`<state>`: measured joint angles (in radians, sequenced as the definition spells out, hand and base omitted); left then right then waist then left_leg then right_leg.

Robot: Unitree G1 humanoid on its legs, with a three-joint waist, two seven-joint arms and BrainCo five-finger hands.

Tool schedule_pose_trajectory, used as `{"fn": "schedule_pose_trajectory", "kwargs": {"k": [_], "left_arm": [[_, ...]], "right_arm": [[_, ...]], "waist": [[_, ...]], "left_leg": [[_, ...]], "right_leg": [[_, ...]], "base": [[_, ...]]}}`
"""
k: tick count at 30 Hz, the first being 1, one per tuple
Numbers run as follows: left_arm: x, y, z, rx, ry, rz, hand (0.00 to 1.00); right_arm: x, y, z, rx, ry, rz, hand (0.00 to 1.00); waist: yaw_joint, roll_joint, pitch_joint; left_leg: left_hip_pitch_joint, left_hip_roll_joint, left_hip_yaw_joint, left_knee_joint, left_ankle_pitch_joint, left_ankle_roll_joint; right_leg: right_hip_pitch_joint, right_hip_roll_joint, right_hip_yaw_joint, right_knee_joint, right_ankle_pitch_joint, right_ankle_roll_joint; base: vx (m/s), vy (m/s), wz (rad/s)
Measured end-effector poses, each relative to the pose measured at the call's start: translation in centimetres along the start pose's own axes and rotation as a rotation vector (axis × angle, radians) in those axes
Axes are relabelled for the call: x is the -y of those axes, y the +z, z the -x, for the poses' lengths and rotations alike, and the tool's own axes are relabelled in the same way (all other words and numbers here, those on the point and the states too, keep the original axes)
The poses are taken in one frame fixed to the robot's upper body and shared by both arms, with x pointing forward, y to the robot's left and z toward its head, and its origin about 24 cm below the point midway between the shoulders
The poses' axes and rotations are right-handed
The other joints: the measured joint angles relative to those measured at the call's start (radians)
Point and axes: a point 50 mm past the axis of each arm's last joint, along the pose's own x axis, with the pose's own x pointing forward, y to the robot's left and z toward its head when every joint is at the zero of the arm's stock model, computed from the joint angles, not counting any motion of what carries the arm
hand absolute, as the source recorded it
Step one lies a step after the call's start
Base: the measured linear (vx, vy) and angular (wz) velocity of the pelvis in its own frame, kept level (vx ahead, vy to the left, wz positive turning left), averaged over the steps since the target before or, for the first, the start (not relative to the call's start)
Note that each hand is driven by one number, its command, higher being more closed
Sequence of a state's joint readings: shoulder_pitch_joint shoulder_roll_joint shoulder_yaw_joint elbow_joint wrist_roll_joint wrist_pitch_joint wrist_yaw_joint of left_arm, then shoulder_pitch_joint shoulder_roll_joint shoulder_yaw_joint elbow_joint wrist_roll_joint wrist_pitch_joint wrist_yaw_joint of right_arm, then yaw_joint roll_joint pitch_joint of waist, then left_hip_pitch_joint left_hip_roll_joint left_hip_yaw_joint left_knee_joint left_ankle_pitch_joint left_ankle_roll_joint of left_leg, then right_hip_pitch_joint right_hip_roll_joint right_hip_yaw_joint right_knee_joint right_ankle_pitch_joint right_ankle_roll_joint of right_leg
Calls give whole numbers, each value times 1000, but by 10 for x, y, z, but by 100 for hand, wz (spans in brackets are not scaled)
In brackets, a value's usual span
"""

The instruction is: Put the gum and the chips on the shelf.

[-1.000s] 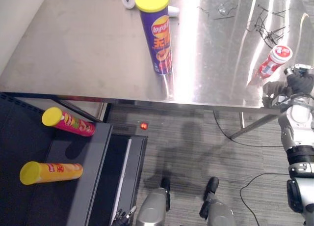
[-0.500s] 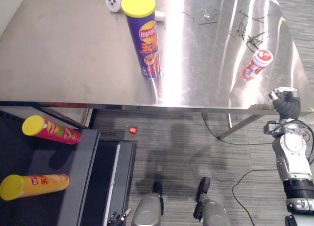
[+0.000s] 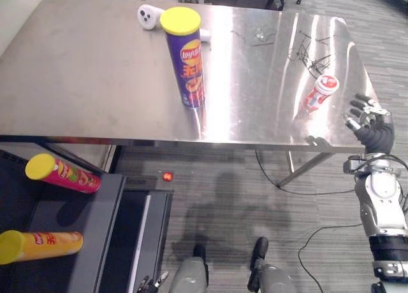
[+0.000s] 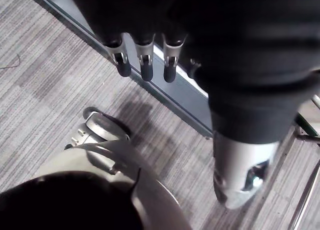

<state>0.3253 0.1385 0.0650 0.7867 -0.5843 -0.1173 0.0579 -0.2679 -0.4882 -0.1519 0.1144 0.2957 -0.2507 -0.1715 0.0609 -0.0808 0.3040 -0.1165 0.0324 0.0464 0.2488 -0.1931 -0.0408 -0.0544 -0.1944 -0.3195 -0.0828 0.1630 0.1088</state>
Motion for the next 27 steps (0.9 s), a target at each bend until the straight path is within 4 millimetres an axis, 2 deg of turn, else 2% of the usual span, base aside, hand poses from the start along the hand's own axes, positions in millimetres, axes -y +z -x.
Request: {"fn": "schedule_pose_trajectory", "kwargs": {"k": [9, 15, 21, 25, 27], "left_arm": [[0, -1, 0, -10, 0, 0, 0], [1, -1, 0, -16, -5, -2, 0], [3, -2, 0, -20, -14, -15, 0], [6, -2, 0, -20, -28, -22, 0], [9, -2, -1, -20, -43, -29, 0]], "right_arm": [[1, 0, -5, -8, -47, 8, 0], [3, -10, -16, -58, -94, 12, 0], [2, -15, -37, -99, -124, -3, 0], [2, 2, -61, -55, -119, 16, 0], [6, 10, -72, -38, -122, 48, 0]], "waist": [[11, 0, -2], [23, 0, -2], [30, 8, 3], [37, 26, 20], [53, 38, 35]], "left_leg": [[0, -2, -5, 1, 1, 0], [-2, -5, -13, 1, 6, 0], [-9, -8, -31, 3, 13, -1], [-30, -6, -34, 20, 13, -1], [-41, -3, -35, 33, 12, -2]], "right_leg": [[2, -1, -4, 1, 0, 0], [2, -4, -12, 5, 0, 0], [0, -9, -28, 25, -6, -8], [-24, -11, -29, 50, -13, -17], [-28, -9, -30, 52, -13, -17]], "base": [[-2, 0, 0], [0, 0, 3], [-24, 3, 9], [-41, 5, 3], [-35, -6, 0]]}}
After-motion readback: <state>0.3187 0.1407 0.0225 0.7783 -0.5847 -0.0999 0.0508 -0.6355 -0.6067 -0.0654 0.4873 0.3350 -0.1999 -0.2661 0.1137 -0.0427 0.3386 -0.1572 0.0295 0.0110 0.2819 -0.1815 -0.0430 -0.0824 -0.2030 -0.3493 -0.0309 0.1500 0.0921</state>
